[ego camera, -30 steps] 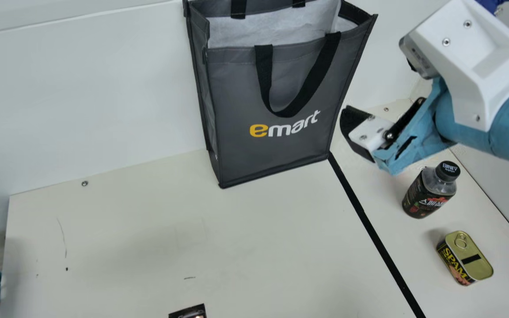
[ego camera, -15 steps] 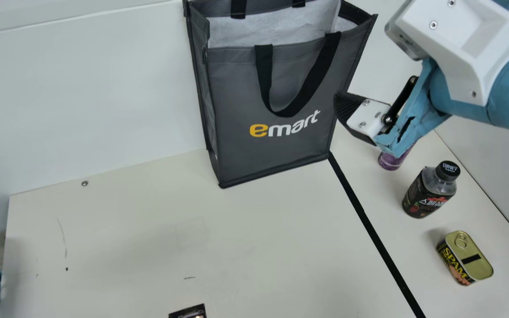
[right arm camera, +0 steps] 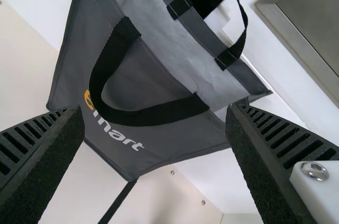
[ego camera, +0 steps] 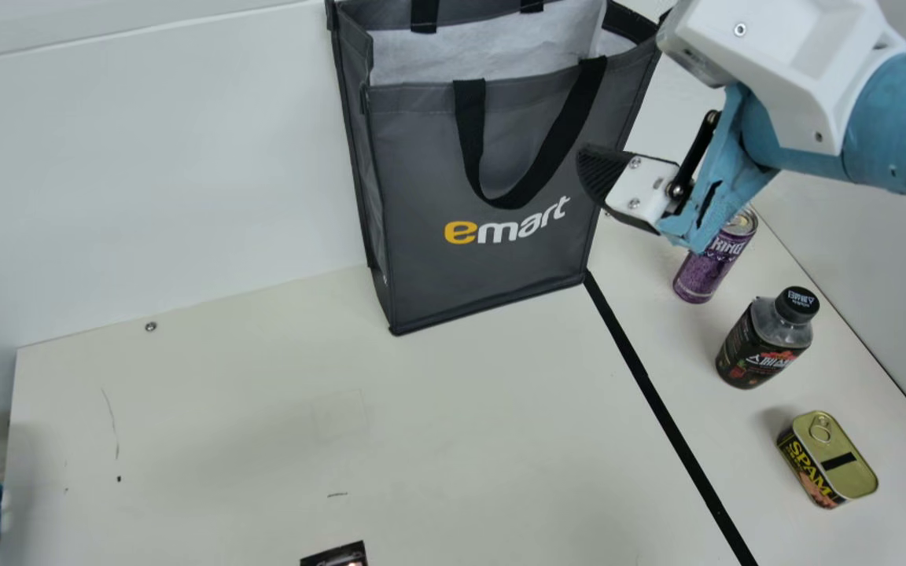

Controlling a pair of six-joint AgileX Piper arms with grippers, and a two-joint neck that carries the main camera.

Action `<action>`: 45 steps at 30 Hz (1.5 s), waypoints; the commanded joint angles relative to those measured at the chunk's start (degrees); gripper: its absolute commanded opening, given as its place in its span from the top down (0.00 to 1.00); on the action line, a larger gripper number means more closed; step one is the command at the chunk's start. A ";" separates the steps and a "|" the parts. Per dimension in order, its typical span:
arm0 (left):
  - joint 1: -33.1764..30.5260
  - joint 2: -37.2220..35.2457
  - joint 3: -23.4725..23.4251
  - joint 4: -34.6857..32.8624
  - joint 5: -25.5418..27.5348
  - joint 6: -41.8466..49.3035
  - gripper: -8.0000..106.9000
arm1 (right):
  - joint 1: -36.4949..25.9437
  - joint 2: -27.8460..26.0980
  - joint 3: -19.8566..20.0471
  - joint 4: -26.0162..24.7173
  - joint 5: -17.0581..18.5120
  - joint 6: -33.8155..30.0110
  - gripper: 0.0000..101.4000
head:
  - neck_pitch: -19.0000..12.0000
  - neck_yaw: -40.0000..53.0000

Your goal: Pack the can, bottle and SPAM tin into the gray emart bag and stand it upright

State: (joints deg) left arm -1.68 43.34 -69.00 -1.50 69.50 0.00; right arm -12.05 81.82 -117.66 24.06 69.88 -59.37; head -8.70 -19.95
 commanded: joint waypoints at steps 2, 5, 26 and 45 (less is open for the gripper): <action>0.00 0.00 0.00 0.00 0.00 0.00 0.15 | -0.23 1.18 -1.00 1.10 0.02 -1.53 0.06 | -1.30 -0.05; 0.00 0.00 0.00 0.00 0.00 0.00 0.15 | -0.42 2.61 -2.28 1.93 0.02 -3.02 0.06 | -1.30 -0.05; 0.00 0.00 0.00 0.00 0.00 0.00 0.15 | 1.13 11.67 -8.45 3.30 0.02 -12.62 0.06 | -1.30 -0.05; 0.00 0.00 0.00 0.00 0.00 0.00 0.15 | 4.28 20.89 -13.39 2.38 0.02 -18.42 0.06 | -1.30 -0.05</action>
State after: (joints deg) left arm -1.68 43.34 -69.00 -1.50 69.50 0.00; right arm -7.94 102.24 -130.85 26.35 69.90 -77.63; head -8.70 -19.86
